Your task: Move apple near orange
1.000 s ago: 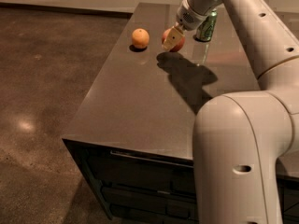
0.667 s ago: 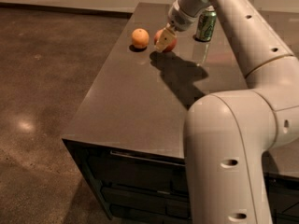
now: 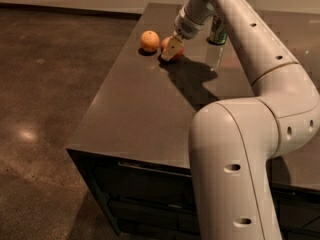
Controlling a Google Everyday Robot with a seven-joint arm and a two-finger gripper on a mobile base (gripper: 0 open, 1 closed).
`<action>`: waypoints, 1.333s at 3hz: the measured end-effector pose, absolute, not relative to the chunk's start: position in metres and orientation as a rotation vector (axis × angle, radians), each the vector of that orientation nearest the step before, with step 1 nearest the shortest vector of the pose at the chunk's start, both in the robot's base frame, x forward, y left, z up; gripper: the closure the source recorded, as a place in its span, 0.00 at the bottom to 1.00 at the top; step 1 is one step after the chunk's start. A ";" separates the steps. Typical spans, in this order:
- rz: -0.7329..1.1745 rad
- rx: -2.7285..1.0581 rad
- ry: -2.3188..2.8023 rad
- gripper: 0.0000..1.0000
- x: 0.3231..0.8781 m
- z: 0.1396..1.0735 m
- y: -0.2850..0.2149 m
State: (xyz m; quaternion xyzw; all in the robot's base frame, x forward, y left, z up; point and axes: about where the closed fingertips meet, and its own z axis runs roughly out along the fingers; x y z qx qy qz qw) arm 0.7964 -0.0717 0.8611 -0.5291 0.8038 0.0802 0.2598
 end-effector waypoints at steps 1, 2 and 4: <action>0.219 -1.433 2.169 0.28 0.797 0.860 -0.073; 0.223 -1.436 2.171 0.05 0.798 0.856 -0.071; 0.225 -1.438 2.172 0.00 0.799 0.854 -0.069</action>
Offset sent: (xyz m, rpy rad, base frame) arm 0.0008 -0.0014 -0.0007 0.0047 -0.0058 0.0026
